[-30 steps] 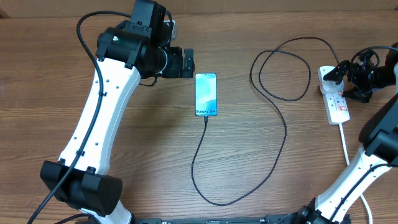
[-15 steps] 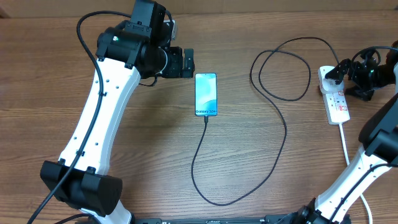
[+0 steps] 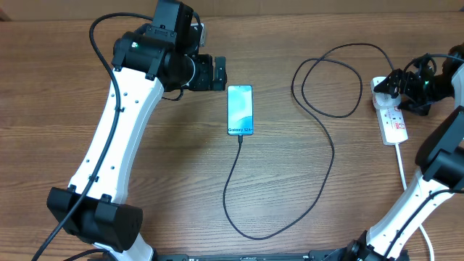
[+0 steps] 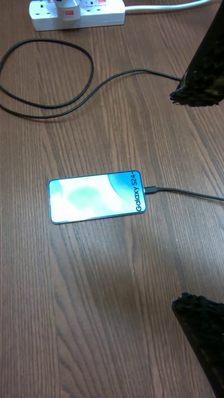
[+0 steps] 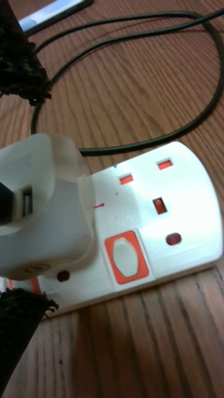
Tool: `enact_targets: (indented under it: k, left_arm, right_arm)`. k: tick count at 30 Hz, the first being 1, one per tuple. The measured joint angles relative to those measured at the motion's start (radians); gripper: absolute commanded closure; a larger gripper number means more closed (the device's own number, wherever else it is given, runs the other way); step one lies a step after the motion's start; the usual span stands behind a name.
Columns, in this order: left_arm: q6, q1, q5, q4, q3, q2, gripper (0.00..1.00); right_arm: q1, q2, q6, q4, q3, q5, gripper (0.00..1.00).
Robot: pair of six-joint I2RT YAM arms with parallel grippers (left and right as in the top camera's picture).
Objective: Plug charger to phone and switch on socket
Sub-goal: 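Press the power strip switch down with the right gripper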
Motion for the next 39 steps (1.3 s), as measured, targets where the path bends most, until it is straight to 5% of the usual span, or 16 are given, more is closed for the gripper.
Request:
enact_targets:
  k: [39]
  left_arm:
    - [0.000,0.000,0.000,0.000,0.000,0.000,0.00]
  right_arm:
    - [0.004,-0.031,-0.003,-0.003,-0.047,-0.047,0.00]
